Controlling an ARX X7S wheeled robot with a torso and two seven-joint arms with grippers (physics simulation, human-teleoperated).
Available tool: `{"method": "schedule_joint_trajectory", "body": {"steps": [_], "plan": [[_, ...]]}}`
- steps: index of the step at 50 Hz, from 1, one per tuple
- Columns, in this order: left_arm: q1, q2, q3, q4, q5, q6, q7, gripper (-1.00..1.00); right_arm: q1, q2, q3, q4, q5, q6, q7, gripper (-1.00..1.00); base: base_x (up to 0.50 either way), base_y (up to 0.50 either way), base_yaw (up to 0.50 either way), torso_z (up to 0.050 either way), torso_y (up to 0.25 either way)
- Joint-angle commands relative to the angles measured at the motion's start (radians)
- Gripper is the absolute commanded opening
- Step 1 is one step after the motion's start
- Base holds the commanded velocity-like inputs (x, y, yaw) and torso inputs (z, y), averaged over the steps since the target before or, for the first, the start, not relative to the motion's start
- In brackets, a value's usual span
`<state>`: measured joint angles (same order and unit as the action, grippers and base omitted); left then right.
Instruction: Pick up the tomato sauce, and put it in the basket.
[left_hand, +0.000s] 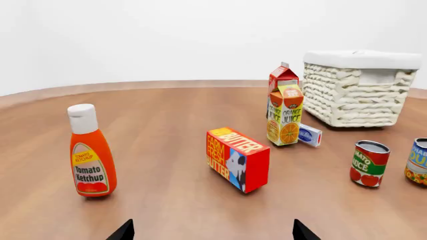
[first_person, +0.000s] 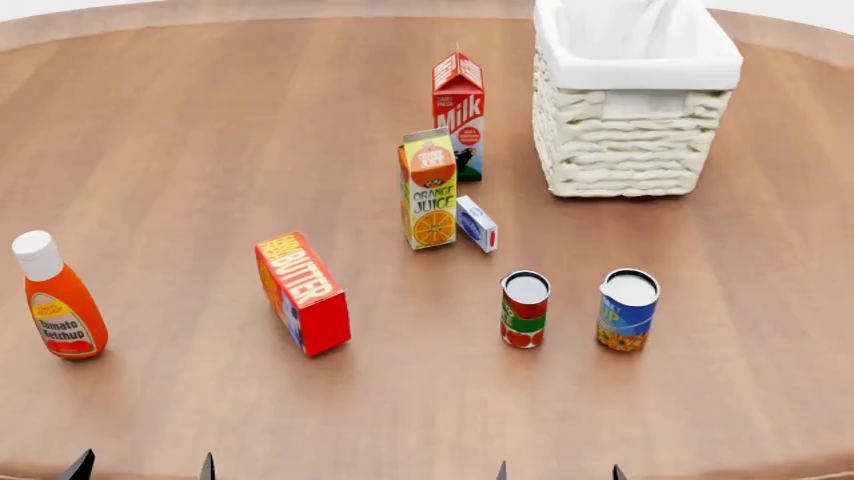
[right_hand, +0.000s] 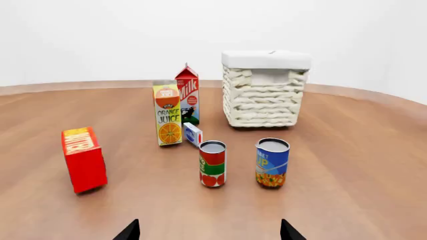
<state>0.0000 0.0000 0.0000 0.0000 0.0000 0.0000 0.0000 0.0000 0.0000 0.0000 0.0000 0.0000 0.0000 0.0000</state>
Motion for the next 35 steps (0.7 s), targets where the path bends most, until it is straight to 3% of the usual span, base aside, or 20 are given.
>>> {"method": "schedule_joint_trajectory", "body": {"steps": [1, 5, 7, 14, 15, 21, 35], "plan": [[0.006, -0.016, 0.014, 0.029, -0.021, -0.012, -0.019, 1.00, -0.008, 0.017, -0.020, -0.032, 0.014, 0.005, 0.020, 1.00, 0.00, 0.00, 0.00, 0.000, 0.000], [0.024, -0.032, 0.022, 0.130, -0.057, -0.052, -0.030, 1.00, -0.022, 0.034, -0.033, -0.127, 0.023, 0.040, 0.045, 1.00, 0.00, 0.00, 0.00, 0.000, 0.000], [0.037, -0.041, 0.027, 0.207, -0.050, -0.102, -0.047, 1.00, -0.020, 0.041, -0.032, -0.253, 0.034, 0.142, 0.057, 1.00, 0.00, 0.00, 0.00, 0.000, 0.000], [0.069, -0.069, 0.027, 0.434, -0.053, -0.217, -0.084, 1.00, -0.046, 0.061, -0.026, -0.417, 0.057, 0.191, 0.088, 1.00, 0.00, 0.00, 0.00, 0.000, 0.000], [0.073, -0.070, 0.024, 0.465, -0.066, -0.226, -0.084, 1.00, -0.049, 0.066, -0.026, -0.510, 0.066, 0.261, 0.093, 1.00, 0.00, 0.00, 0.00, 0.000, 0.000], [0.110, -0.090, 0.042, 0.704, -0.046, -0.326, -0.108, 1.00, -0.085, 0.079, -0.037, -0.646, 0.075, 0.294, 0.109, 1.00, 0.00, 0.00, 0.00, 0.000, 0.000], [0.146, -0.111, 0.050, 0.970, -0.077, -0.419, -0.140, 1.00, -0.126, 0.105, -0.029, -0.830, 0.121, 0.328, 0.136, 1.00, 0.00, 0.00, 0.00, 0.000, 0.000]]}}
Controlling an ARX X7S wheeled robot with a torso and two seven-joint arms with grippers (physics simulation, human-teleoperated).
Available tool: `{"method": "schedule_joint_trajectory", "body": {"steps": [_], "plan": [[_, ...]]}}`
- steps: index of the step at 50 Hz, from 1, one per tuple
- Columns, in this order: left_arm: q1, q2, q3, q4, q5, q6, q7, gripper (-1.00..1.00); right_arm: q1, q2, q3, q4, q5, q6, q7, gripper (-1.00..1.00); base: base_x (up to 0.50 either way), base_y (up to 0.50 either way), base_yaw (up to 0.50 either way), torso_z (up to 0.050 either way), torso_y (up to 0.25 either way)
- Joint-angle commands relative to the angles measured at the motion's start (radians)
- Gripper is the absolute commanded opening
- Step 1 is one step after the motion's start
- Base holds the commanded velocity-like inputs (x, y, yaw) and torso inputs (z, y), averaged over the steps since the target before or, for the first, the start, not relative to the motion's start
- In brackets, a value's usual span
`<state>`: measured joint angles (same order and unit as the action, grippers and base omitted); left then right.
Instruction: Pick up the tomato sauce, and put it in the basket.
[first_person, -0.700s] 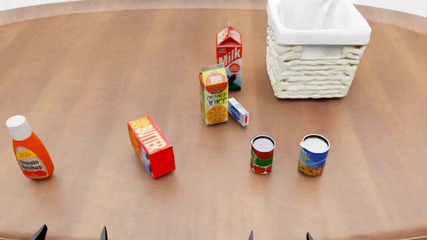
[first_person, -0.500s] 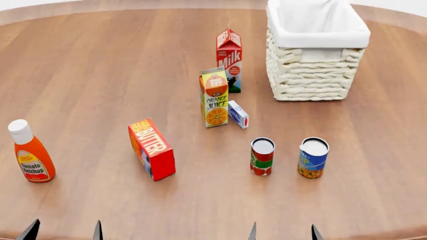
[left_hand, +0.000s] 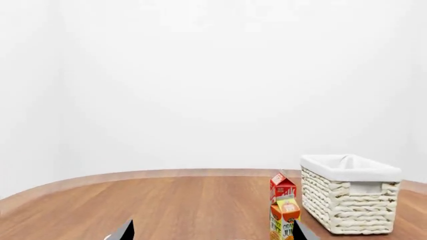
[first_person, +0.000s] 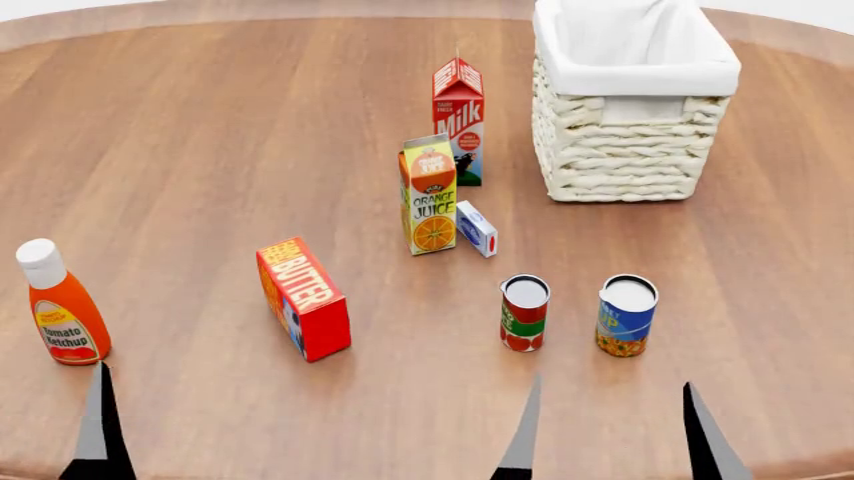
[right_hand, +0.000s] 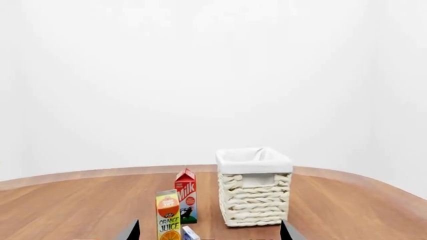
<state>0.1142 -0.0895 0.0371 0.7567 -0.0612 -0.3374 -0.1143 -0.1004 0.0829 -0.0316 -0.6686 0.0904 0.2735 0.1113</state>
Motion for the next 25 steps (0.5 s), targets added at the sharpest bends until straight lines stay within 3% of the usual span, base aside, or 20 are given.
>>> {"method": "schedule_joint_trajectory", "body": {"steps": [1, 5, 25], "plan": [[0.032, -0.024, 0.015, 0.212, -0.018, -0.080, -0.025, 1.00, -0.024, 0.022, 0.003, -0.155, 0.034, 0.052, 0.025, 1.00, 0.00, 0.00, 0.00, 0.000, 0.000], [0.033, -0.030, 0.018, 0.201, -0.020, -0.070, -0.031, 1.00, -0.029, 0.029, 0.005, -0.143, 0.055, 0.032, 0.020, 1.00, 0.08, 0.00, 0.00, 0.000, 0.000], [0.031, -0.055, 0.038, 0.179, -0.024, -0.065, -0.061, 1.00, -0.028, 0.053, -0.014, -0.125, 0.066, 0.023, 0.051, 1.00, 0.50, 0.00, 0.00, 0.000, 0.000]]}}
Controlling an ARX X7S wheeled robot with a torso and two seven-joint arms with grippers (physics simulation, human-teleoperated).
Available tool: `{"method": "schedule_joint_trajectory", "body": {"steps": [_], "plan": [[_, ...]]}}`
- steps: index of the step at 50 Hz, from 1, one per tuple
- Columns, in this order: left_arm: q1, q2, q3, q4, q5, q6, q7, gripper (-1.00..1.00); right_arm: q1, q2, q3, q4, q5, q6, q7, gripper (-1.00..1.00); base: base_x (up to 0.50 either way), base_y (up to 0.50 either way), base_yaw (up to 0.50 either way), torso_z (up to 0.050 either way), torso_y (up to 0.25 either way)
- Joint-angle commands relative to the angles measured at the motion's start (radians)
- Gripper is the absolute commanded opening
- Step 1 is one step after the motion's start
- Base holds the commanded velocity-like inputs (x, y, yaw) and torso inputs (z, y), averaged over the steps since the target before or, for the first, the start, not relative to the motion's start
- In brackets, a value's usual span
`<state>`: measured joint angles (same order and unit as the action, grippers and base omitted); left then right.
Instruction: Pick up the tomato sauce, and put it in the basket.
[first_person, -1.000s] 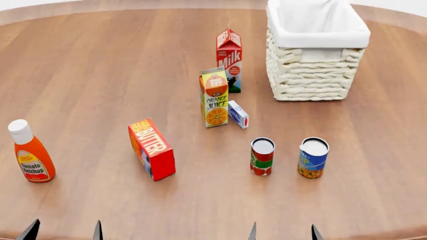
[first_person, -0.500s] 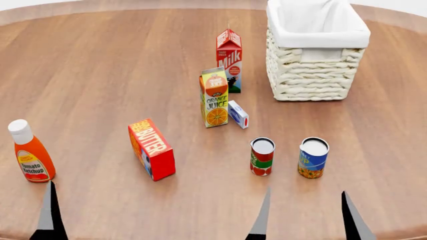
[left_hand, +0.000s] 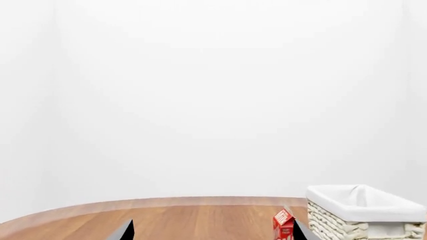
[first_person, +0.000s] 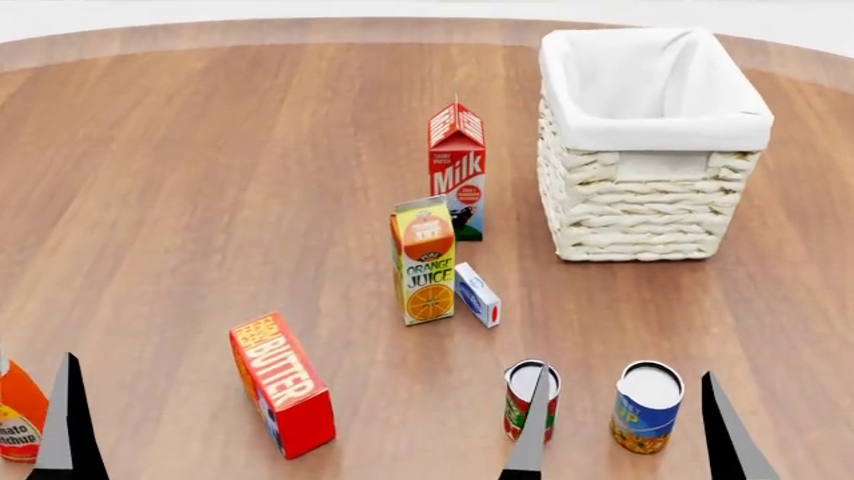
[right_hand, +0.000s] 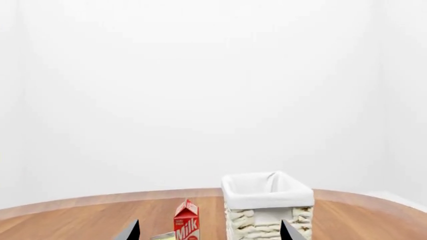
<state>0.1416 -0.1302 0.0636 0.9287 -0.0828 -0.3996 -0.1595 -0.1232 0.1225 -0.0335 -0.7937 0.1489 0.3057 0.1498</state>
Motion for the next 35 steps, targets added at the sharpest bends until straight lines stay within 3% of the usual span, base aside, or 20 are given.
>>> {"method": "schedule_joint_trajectory", "body": {"steps": [1, 35], "plan": [[0.004, -0.015, 0.012, 0.007, -0.003, -0.003, -0.017, 1.00, -0.006, 0.014, -0.013, 0.000, 0.008, -0.009, 0.013, 1.00, 0.50, 0.00, 0.00, 0.000, 0.000], [0.001, -0.046, 0.027, 0.008, -0.031, -0.013, -0.057, 1.00, -0.007, 0.049, -0.050, 0.022, 0.012, -0.028, 0.044, 1.00, 0.50, 0.00, 0.00, 0.000, 0.000]]}}
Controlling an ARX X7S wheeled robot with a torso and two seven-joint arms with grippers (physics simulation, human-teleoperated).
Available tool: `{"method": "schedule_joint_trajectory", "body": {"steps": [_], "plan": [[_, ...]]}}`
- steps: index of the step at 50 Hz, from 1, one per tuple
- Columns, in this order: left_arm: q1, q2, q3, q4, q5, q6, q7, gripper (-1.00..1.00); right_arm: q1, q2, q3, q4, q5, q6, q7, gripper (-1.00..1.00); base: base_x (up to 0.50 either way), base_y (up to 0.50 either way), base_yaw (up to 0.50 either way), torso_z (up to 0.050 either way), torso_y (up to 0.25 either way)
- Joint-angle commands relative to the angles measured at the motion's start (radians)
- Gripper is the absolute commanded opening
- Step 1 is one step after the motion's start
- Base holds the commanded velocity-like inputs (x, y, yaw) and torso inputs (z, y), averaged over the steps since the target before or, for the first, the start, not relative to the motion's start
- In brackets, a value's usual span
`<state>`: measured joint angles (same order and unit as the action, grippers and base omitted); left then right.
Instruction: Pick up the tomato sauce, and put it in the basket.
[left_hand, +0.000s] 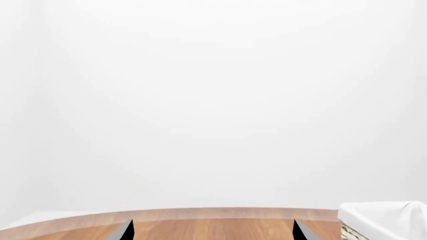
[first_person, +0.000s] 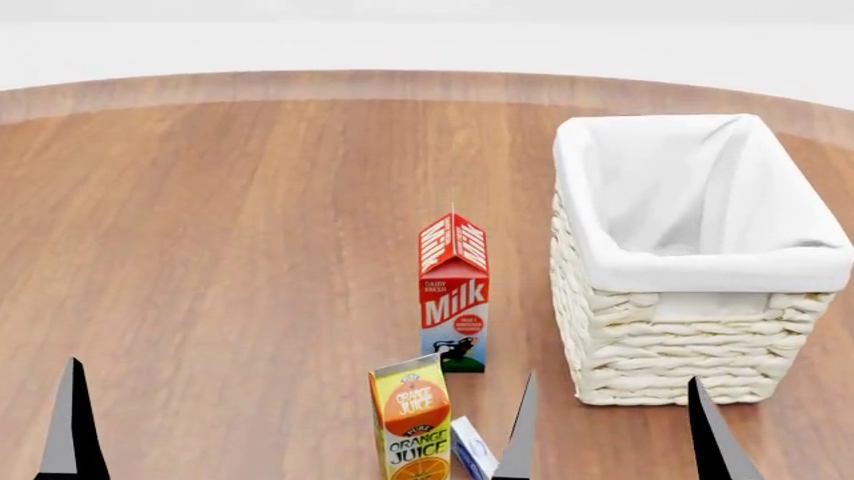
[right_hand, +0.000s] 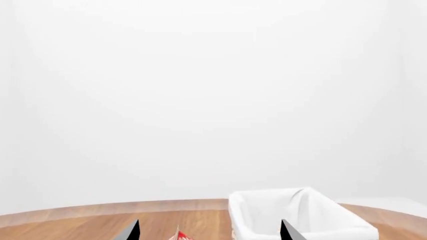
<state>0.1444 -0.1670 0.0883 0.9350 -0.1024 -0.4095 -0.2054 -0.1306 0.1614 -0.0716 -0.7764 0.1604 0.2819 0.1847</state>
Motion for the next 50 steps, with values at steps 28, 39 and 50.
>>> {"method": "schedule_joint_trajectory", "body": {"steps": [28, 39, 50], "plan": [[-0.010, -0.030, 0.022, -0.032, -0.014, 0.007, -0.036, 1.00, -0.329, 0.107, 0.004, -0.038, 0.007, -0.155, -0.018, 1.00, 0.14, 0.00, 0.00, 0.000, 0.000], [-0.014, -0.035, 0.033, -0.040, -0.014, 0.011, -0.045, 1.00, -0.510, 0.150, 0.070, 0.012, -0.009, -0.307, -0.039, 1.00, 0.00, 0.00, 0.00, 0.000, 0.000], [-0.016, -0.041, 0.042, -0.049, -0.014, 0.011, -0.055, 1.00, -0.507, 0.113, 0.018, 0.207, -0.029, -0.393, -0.046, 1.00, 0.00, 0.00, 0.00, 0.000, 0.000]]}}
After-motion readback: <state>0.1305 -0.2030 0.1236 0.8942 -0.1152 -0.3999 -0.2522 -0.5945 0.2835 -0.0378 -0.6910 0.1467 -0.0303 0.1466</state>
